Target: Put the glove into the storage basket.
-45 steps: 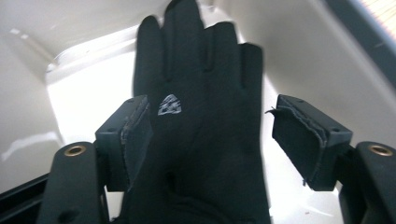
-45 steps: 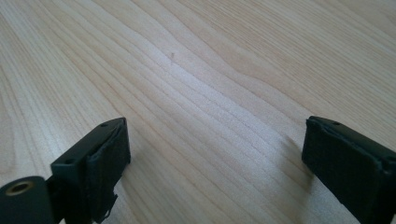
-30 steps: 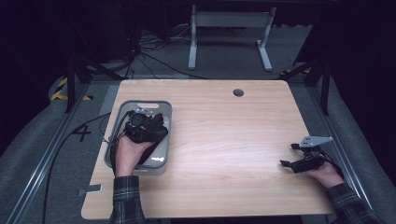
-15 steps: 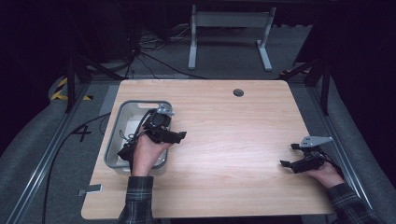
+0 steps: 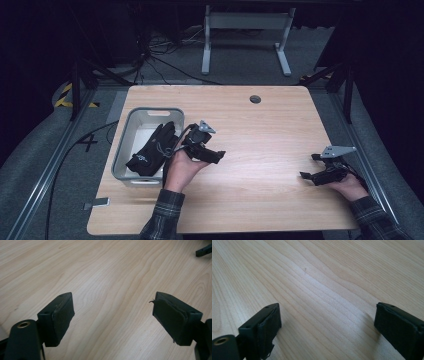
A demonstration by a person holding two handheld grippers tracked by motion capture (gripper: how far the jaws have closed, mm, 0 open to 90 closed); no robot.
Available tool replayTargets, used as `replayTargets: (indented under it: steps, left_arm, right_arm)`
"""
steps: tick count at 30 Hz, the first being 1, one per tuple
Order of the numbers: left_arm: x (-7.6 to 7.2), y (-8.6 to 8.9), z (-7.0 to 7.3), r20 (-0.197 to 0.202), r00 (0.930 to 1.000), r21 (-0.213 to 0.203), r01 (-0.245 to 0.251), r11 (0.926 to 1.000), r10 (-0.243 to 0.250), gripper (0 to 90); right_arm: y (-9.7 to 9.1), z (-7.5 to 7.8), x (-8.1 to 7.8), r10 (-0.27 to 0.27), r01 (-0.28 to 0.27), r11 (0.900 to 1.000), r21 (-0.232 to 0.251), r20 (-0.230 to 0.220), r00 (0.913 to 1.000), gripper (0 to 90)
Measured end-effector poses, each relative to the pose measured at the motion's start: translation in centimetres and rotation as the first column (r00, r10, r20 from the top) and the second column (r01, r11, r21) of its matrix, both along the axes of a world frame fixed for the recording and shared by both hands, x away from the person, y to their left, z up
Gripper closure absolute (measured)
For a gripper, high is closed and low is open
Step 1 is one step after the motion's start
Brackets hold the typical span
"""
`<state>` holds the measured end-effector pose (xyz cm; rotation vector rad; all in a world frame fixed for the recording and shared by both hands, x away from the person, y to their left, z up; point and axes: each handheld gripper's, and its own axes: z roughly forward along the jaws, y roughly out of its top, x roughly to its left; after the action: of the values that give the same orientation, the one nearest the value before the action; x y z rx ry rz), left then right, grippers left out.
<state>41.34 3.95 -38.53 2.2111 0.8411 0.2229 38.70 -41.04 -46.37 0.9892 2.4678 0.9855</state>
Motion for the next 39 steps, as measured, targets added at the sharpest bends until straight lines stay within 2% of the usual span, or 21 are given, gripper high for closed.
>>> replayTargets:
  steps: [1, 5, 9, 16, 21, 24, 26, 27, 28, 32, 33, 39]
  left_arm:
    - [-0.3, -0.8, -0.4, 0.002, 0.9999, 0.006, 0.014, 0.9999, -0.014, 16.7]
    - [-0.8, -1.6, -0.9, 0.011, 0.9995, 0.012, 0.028, 0.9995, -0.028, 15.5]
    - [-1.9, -3.2, -2.2, 0.032, 0.9978, 0.017, 0.057, 0.9982, -0.057, 14.7]
    - [-2.9, -4.7, -4.0, 0.029, 0.9953, 0.031, 0.092, 0.9953, -0.092, 10.7]
    - [-3.6, -6.0, -5.6, 0.014, 0.9933, 0.090, 0.113, 0.9895, -0.115, 8.6]
    - [-3.9, -6.6, -6.6, 0.005, 0.9926, 0.109, 0.120, 0.9868, -0.121, 6.8]
    - [-4.0, -7.0, -7.2, -0.017, 0.9921, 0.152, 0.125, 0.9804, -0.124, 5.1]
    - [-4.1, -7.2, -7.5, -0.006, 0.9924, 0.170, 0.122, 0.9778, -0.123, 3.4]
    - [-4.1, -7.3, -7.7, -0.012, 0.9923, 0.183, 0.124, 0.9752, -0.124, 3.1]
    - [-3.9, -7.2, -8.0, -0.020, 0.9922, 0.168, 0.125, 0.9779, -0.123, 0.3]
    - [-3.8, -7.0, -8.1, -0.022, 0.9917, 0.150, 0.129, 0.9803, -0.127, 0.0]
    - [-4.0, -6.7, -8.5, 0.011, 0.9904, 0.113, 0.136, 0.9843, -0.138, 0.0]
  right_arm:
    - [0.0, 0.0, 0.0, 0.002, -0.002, 1.0000, -0.001, 0.000, 1.0000, 7.7]
    - [0.0, 0.0, 0.0, 0.004, -0.004, 1.0000, -0.002, 0.000, 1.0000, 7.6]
    - [0.0, 0.0, 0.0, 0.006, -0.006, 1.0000, -0.001, -0.001, 1.0000, 7.5]
    - [0.0, 0.0, 0.0, 0.006, -0.006, 1.0000, -0.001, -0.001, 1.0000, 7.5]
    - [0.0, 0.0, 0.0, 0.006, -0.006, 1.0000, -0.001, -0.001, 1.0000, 7.5]
    - [0.0, 0.0, 0.0, 0.005, -0.005, 1.0000, -0.001, -0.001, 1.0000, 7.5]
    - [0.0, 0.0, 0.0, 0.006, -0.006, 1.0000, -0.001, -0.002, 1.0000, 7.5]
    - [0.0, 0.0, 0.0, 0.006, -0.006, 1.0000, -0.001, -0.002, 1.0000, 7.5]
    - [0.0, 0.0, 0.0, 0.006, -0.006, 1.0000, -0.001, -0.002, 1.0000, 7.5]
    - [0.0, 0.0, 0.0, 0.009, -0.009, 1.0000, -0.001, -0.002, 1.0000, 7.5]
    - [0.0, 0.0, 0.0, 0.009, -0.009, 1.0000, -0.001, -0.002, 1.0000, 7.5]
    - [0.0, 0.0, 0.0, 0.011, -0.011, 0.9999, -0.002, -0.002, 0.9999, 7.5]
